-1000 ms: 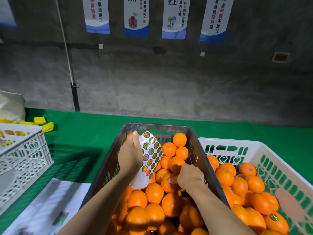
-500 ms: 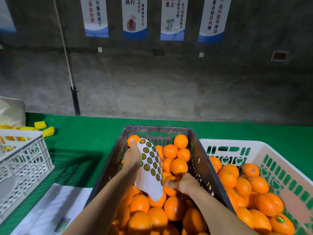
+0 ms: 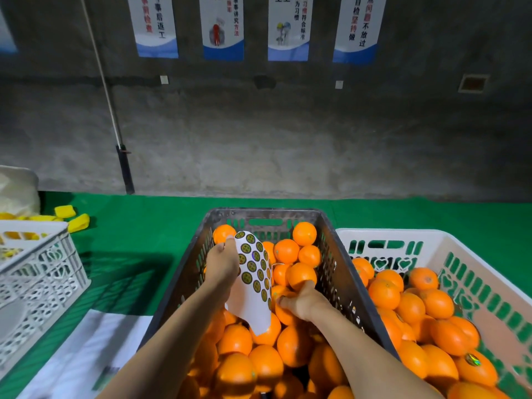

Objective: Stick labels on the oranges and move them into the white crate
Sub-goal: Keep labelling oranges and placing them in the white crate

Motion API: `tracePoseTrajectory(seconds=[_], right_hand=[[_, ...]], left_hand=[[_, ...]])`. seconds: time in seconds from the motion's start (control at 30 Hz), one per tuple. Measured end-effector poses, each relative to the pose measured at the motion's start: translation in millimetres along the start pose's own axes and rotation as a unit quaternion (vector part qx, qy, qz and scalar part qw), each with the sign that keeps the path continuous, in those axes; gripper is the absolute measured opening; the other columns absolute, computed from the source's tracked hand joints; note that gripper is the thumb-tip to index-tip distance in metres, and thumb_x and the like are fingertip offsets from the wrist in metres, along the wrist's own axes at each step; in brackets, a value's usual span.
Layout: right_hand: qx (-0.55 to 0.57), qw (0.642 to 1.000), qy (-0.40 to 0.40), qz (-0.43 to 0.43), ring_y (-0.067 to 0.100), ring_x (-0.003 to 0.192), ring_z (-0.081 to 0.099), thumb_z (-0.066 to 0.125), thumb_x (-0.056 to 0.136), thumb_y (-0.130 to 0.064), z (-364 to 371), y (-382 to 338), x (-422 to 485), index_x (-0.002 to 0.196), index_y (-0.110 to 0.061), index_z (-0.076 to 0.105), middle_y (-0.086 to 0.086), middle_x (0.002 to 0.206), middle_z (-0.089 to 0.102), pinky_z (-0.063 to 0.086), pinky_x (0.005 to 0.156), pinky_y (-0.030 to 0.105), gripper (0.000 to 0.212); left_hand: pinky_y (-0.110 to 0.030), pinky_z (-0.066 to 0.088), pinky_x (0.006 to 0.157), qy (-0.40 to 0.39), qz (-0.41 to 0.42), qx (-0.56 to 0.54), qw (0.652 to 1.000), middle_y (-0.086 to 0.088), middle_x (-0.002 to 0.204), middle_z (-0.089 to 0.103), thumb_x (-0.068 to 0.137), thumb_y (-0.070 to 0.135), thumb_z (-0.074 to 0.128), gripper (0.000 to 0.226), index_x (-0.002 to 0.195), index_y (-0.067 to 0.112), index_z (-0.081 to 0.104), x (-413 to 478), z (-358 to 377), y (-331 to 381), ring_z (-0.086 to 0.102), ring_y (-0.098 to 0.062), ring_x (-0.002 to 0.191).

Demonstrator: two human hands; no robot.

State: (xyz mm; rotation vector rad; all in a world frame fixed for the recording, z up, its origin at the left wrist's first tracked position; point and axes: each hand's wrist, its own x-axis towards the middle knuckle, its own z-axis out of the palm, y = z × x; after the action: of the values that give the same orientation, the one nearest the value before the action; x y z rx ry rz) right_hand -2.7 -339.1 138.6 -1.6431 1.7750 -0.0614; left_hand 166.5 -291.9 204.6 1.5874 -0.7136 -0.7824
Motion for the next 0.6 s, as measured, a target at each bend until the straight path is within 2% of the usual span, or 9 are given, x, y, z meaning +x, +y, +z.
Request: tracePoseTrajectory(seconds=[0.1, 0.13, 0.2, 0.27, 0.33, 0.4, 0.47, 0.53, 0.6], right_hand=[[0.076, 0.997, 0.019, -0.006, 0.028, 0.099, 0.064, 0.067, 0.080, -0.061, 2, -1, -3, 0.150, -0.017, 0.026, 0.010, 0.131, 0.058, 0.054, 0.083, 0.037, 0.093], [0.120, 0.992, 0.026, -0.010, 0.029, 0.096, 0.065, 0.068, 0.080, -0.059, 2, -4, -4, 0.144, -0.016, 0.038, 0.010, 0.125, 0.060, 0.055, 0.084, 0.038, 0.083], [0.230, 0.972, 0.045, -0.015, 0.032, 0.104, 0.061, 0.067, 0.082, -0.057, -4, -15, -7, 0.133, -0.012, 0.055, 0.010, 0.119, 0.063, 0.051, 0.096, 0.043, 0.069], [0.358, 0.932, 0.063, -0.006, 0.028, 0.096, 0.055, 0.061, 0.086, -0.057, -17, -30, -13, 0.134, -0.007, 0.055, 0.010, 0.113, 0.062, 0.047, 0.094, 0.045, 0.069], [0.482, 0.871, 0.090, -0.002, 0.025, 0.087, 0.055, 0.057, 0.090, -0.059, -34, -41, -22, 0.138, -0.009, 0.049, 0.010, 0.109, 0.061, 0.048, 0.085, 0.046, 0.069], [0.601, 0.788, 0.129, -0.035, 0.024, 0.086, 0.064, 0.053, 0.095, -0.058, -45, -46, -29, 0.139, -0.013, 0.045, 0.009, 0.105, 0.063, 0.057, 0.081, 0.044, 0.064], [0.694, 0.699, 0.154, -0.074, 0.022, 0.086, 0.069, 0.046, 0.099, -0.058, -53, -46, -38, 0.146, -0.018, 0.038, 0.007, 0.109, 0.063, 0.059, 0.069, 0.036, 0.063], [0.763, 0.625, 0.142, -0.079, 0.023, 0.090, 0.070, 0.037, 0.099, -0.065, -60, -42, -46, 0.147, -0.018, 0.037, 0.006, 0.112, 0.063, 0.057, 0.067, 0.033, 0.067], [0.841, 0.528, 0.095, -0.068, 0.027, 0.092, 0.069, 0.035, 0.096, -0.071, -64, -37, -50, 0.140, -0.011, 0.045, 0.008, 0.111, 0.065, 0.054, 0.073, 0.036, 0.076]], left_hand=[[-0.039, 0.053, 0.068, 0.009, 0.005, -0.035, 0.999, -0.023, 0.076, 0.063, 0.101, 0.037, 0.037, 0.034, 0.086, 0.013, 0.056, -4, -2, 2, 0.063, -0.033, 0.067], [-0.042, 0.057, 0.068, 0.017, 0.005, -0.051, 0.999, -0.024, 0.076, 0.068, 0.101, 0.039, 0.036, 0.039, 0.084, 0.011, 0.059, -5, -4, 3, 0.068, -0.035, 0.066], [-0.038, 0.059, 0.062, 0.040, 0.011, -0.075, 0.996, -0.019, 0.073, 0.071, 0.102, 0.043, 0.034, 0.049, 0.074, 0.010, 0.059, -4, -6, 4, 0.070, -0.029, 0.060], [-0.031, 0.055, 0.056, 0.062, 0.019, -0.091, 0.994, -0.013, 0.066, 0.069, 0.102, 0.046, 0.032, 0.054, 0.068, 0.012, 0.056, -3, -7, 5, 0.066, -0.023, 0.054], [-0.030, 0.053, 0.056, 0.067, 0.015, -0.102, 0.992, -0.012, 0.066, 0.068, 0.102, 0.048, 0.031, 0.054, 0.070, 0.012, 0.056, -2, -7, 6, 0.064, -0.021, 0.053], [-0.029, 0.054, 0.054, 0.054, 0.007, -0.102, 0.993, -0.014, 0.067, 0.070, 0.101, 0.049, 0.031, 0.055, 0.070, 0.012, 0.058, -3, -5, 6, 0.065, -0.020, 0.052], [-0.025, 0.052, 0.045, 0.033, -0.006, -0.102, 0.994, -0.013, 0.066, 0.072, 0.101, 0.049, 0.031, 0.060, 0.065, 0.011, 0.060, -6, -3, 8, 0.067, -0.018, 0.048], [-0.020, 0.047, 0.039, 0.015, -0.017, -0.101, 0.995, -0.010, 0.059, 0.070, 0.102, 0.050, 0.031, 0.062, 0.064, 0.011, 0.062, -8, -1, 8, 0.066, -0.016, 0.044], [-0.016, 0.043, 0.036, 0.004, -0.019, -0.086, 0.996, -0.006, 0.049, 0.066, 0.102, 0.050, 0.031, 0.063, 0.059, 0.012, 0.058, -9, 0, 7, 0.063, -0.013, 0.039]])
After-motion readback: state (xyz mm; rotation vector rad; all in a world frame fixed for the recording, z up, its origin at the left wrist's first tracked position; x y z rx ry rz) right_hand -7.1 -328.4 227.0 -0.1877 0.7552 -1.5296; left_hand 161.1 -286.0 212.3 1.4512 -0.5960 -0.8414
